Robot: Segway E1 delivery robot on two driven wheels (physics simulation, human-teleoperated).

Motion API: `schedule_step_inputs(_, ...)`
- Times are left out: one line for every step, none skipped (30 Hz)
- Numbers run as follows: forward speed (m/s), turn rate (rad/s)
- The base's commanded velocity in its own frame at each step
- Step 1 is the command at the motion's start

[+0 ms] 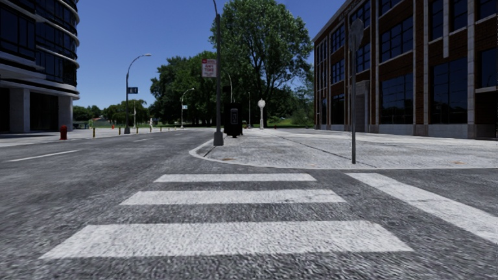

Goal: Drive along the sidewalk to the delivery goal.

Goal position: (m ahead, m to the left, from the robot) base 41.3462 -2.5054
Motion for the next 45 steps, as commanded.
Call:
schedule_step_inputs(2.0,0.0)
schedule_step_inputs(2.0,0.0)
schedule_step_inputs(2.0,0.0)
schedule_step_inputs(2.0,0.0)
schedule_step_inputs(2.0,0.0)
schedule_step_inputs(2.0,0.0)
schedule_step_inputs(2.0,0.0)
schedule_step_inputs(2.0,0.0)
schedule_step_inputs(2.0,0.0)
schedule_step_inputs(2.0,0.0)
schedule_step_inputs(2.0,0.0)
schedule_step_inputs(2.0,0.0)
schedule_step_inputs(2.0,0.0)
schedule_step_inputs(2.0,0.0)
schedule_step_inputs(2.0,0.0)
schedule_step_inputs(2.0,0.0)
schedule_step_inputs(2.0,0.0)
schedule_step_inputs(2.0,0.0)
schedule_step_inputs(2.0,0.0)
schedule_step_inputs(2.0,0.0)
schedule_step_inputs(2.0,0.0)
schedule_step_inputs(2.0,0.0)
schedule_step_inputs(2.0,0.0)
schedule_step_inputs(2.0,0.0)
schedule_step_inputs(2.0,0.0)
schedule_step_inputs(2.0,0.0)
schedule_step_inputs(2.0,0.0)
schedule_step_inputs(2.0,0.0)
schedule_step_inputs(2.0,0.0)
schedule_step_inputs(2.0,0.0)
schedule_step_inputs(2.0,0.0)
schedule_step_inputs(2.0,0.0)
schedule_step_inputs(2.0,0.0)
schedule_step_inputs(2.0,-0.03)
schedule_step_inputs(2.0,-0.04)
schedule_step_inputs(2.0,-0.04)
schedule_step_inputs(2.0,-0.09)
schedule_step_inputs(2.0,-0.19)
schedule_step_inputs(2.0,-0.25)
schedule_step_inputs(2.0,-0.26)
schedule_step_inputs(2.0,-0.26)
schedule_step_inputs(2.0,-0.27)
schedule_step_inputs(2.0,-0.27)
schedule_step_inputs(2.0,-0.28)
schedule_step_inputs(2.0,-0.29)
